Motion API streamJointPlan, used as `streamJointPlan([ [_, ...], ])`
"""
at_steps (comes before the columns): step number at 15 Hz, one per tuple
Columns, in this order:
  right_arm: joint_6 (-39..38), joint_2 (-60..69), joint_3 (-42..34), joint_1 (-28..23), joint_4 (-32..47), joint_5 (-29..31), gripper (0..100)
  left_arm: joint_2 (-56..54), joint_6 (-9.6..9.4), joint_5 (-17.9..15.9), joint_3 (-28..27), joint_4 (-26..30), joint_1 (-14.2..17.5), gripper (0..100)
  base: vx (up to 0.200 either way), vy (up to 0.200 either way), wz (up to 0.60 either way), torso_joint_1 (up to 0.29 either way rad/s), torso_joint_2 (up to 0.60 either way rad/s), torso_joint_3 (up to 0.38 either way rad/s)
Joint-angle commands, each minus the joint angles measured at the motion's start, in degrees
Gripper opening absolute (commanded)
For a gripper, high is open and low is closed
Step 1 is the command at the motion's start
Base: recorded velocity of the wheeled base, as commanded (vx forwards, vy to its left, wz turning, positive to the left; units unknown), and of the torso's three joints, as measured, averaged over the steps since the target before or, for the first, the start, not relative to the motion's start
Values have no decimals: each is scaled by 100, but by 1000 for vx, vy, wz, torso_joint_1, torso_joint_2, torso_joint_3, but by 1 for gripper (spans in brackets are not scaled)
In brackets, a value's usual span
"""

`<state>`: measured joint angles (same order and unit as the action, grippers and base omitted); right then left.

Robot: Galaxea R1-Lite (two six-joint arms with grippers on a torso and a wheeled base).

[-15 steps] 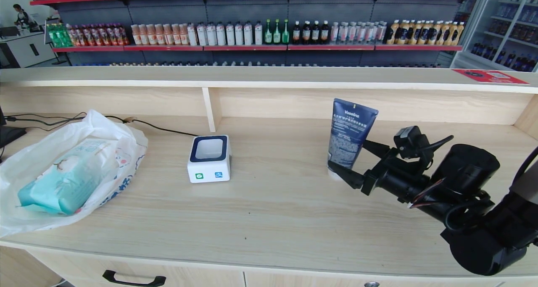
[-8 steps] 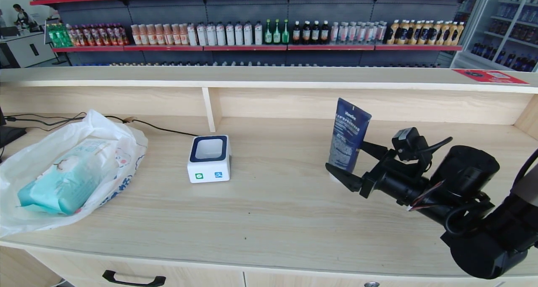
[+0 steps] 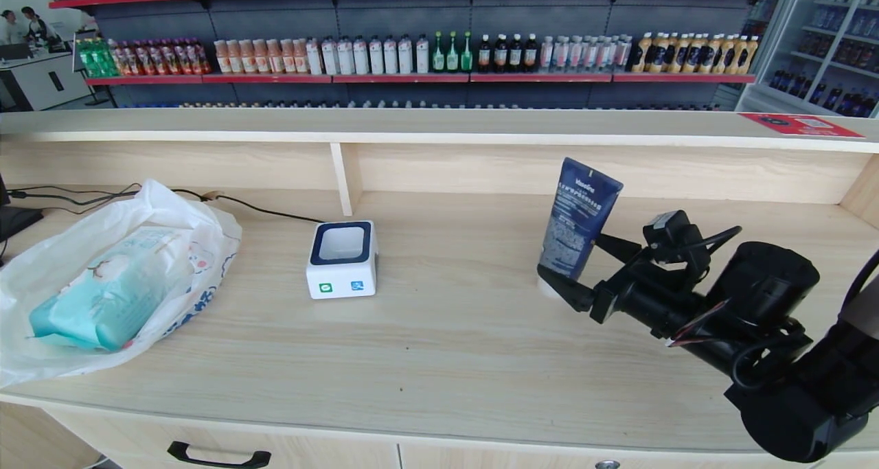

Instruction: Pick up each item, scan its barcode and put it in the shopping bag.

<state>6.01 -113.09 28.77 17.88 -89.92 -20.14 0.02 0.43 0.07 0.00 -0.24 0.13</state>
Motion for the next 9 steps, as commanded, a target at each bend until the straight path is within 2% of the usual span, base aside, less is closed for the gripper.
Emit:
streamJointPlan([
  [1,-3,-11,-29,5,-8,63,100,-2,1,1,0,-2,4,100,0,0,0,0,0,0],
  [7,23,-178,-12,66,-8,485,100,-2,1,1,0,-2,4,100,0,0,0,0,0,0],
  [9,-30,-231,190,383,-8,1337,100,-2,1,1,0,-2,4,100,0,0,0,0,0,0],
])
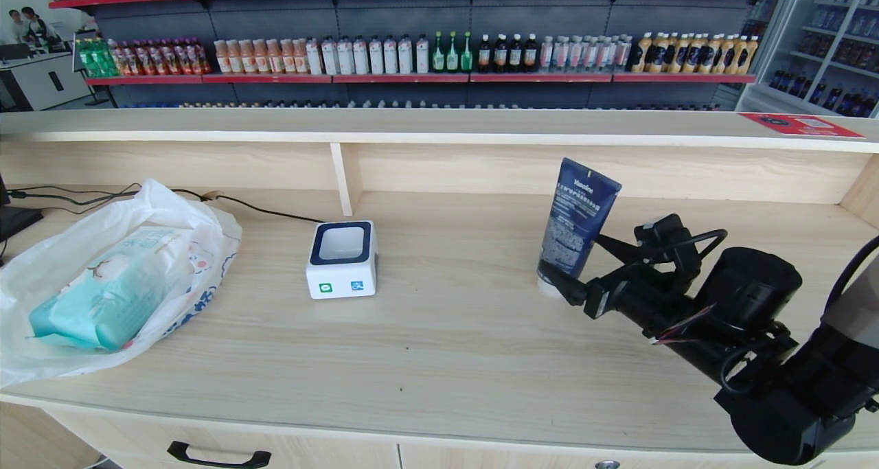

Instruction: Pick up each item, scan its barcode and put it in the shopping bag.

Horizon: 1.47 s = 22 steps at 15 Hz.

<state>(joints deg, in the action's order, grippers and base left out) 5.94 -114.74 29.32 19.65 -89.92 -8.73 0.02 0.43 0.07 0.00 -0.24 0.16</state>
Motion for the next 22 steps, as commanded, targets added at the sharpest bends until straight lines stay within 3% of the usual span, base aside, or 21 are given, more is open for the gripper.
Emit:
streamJointPlan([
  [1,-31,-128,241,382,-8,574,100,-2,1,1,0,-2,2,100,0,0,0,0,0,0],
  [3,-110,-207,320,531,-8,1180,100,-2,1,1,0,-2,2,100,0,0,0,0,0,0],
  [22,-339,-725,1058,505,-8,1233,100,-2,1,1,0,-2,2,100,0,0,0,0,0,0],
])
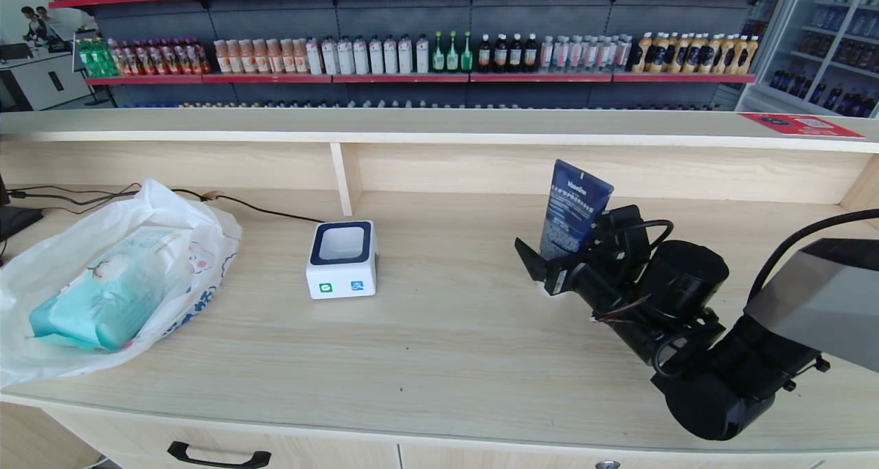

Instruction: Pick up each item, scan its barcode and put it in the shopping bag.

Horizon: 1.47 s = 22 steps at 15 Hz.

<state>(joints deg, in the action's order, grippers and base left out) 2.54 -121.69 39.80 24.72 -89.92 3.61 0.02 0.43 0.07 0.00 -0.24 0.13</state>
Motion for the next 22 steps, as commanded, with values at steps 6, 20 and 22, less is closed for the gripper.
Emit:
streamJointPlan([
  [6,-25,-39,19,-3,-8,0,0,-2,1,1,0,-2,4,100,0,0,0,0,0,0],
  [20,-122,-4,-139,-3,-8,0,0,-2,1,1,0,-2,4,100,0,0,0,0,0,0],
  [22,-122,22,-157,6,-8,0,0,-2,1,1,0,-2,4,100,0,0,0,0,0,0],
])
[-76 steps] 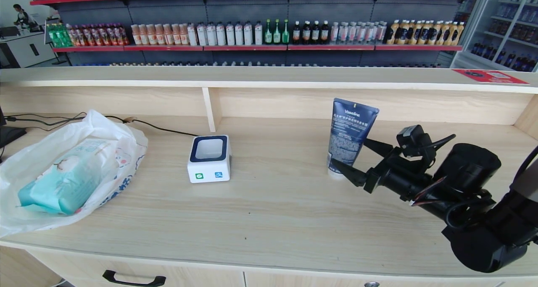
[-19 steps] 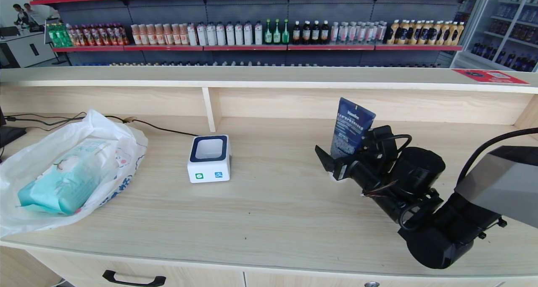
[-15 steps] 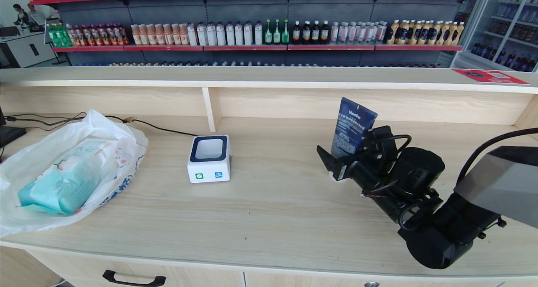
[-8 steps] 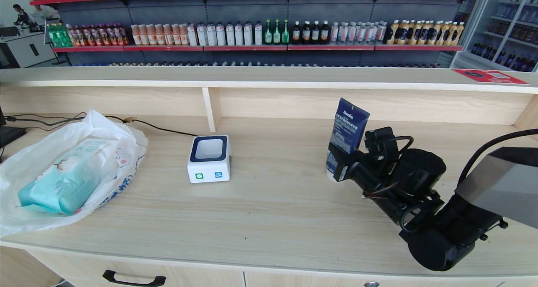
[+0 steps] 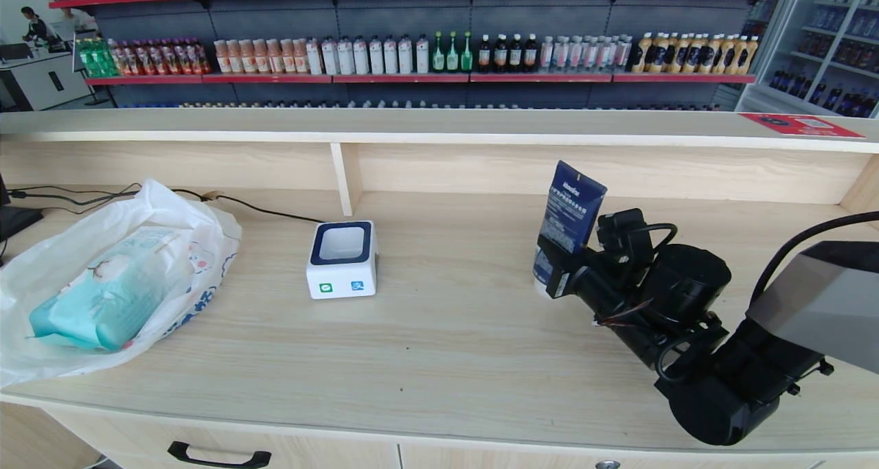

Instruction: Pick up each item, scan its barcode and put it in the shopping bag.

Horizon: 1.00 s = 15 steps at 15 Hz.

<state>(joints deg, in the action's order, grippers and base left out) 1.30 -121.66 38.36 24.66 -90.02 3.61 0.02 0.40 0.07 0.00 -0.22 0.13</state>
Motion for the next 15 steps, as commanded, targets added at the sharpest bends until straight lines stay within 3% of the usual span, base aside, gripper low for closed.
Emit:
streamJointPlan([
  [1,1,20,-13,4,2,0,0,-2,4,1,0,-4,4,100,0,0,0,0,0,0],
  [15,98,222,-198,30,2,-9,0,-2,4,1,0,-4,4,100,0,0,0,0,0,0],
])
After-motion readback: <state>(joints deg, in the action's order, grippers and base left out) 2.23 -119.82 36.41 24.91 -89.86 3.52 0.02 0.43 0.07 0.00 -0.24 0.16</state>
